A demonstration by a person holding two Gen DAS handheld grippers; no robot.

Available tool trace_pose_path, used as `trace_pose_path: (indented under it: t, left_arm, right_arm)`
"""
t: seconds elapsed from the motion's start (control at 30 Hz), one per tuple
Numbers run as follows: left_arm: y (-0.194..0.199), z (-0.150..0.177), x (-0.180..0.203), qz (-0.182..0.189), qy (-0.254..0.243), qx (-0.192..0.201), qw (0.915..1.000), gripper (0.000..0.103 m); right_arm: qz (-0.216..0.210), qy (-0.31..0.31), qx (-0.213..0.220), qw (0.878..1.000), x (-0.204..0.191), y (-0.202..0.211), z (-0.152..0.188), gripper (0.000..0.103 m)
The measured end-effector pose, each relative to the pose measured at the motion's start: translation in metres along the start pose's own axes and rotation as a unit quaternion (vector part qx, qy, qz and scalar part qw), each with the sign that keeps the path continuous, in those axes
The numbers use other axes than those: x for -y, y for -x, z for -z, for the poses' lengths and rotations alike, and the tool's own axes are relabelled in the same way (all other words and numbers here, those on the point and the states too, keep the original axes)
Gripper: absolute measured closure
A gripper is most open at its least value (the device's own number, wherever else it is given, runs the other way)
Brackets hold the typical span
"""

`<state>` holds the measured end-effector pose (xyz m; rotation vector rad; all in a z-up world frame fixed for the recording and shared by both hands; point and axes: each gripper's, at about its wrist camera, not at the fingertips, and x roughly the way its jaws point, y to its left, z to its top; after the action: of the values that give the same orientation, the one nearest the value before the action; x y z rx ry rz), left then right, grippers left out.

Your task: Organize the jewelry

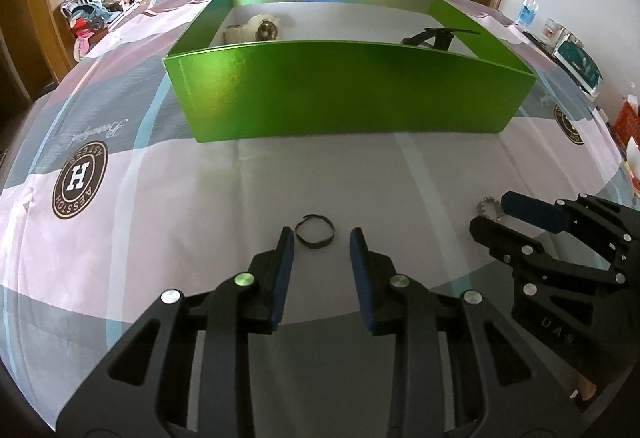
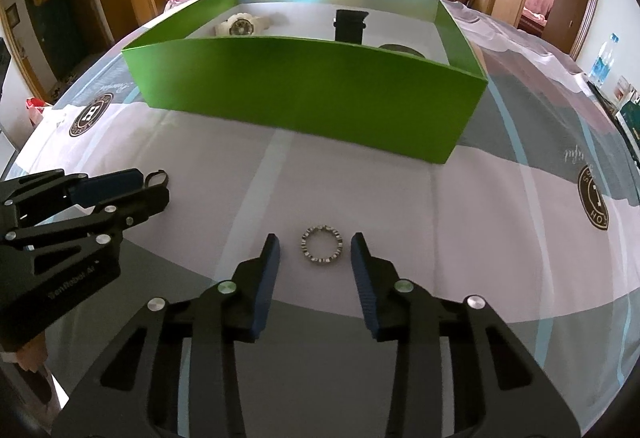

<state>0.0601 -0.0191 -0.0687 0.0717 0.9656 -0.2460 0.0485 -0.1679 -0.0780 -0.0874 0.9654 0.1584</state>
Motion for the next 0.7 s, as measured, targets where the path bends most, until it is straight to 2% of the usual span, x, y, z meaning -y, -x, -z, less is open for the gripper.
trace_pose_path:
  t: [0.3,0.47,0.7]
  left_arm:
    - [0.0,0.0003,0.005,-0.01,0.005,0.004,0.9999,0.074]
    - [0.0006,0.0011,0.0056,-0.011,0.007,0.007,0.9999,0.074]
    - [0.001,0.0025,0.0068,-0.014,0.005,0.008,0.9999,0.074]
  right_arm:
    - [0.001,-0.001,0.002,1.0,-0.0007,-0.0003,-0.0003,0.067]
    - [-0.006,0.008,0.005,1.0,-0.0036,0.0012,-0.0002,0.081]
    - [-0.011,0.001,0.006,1.0,-0.0017,0.0013,-0.0002,0.081]
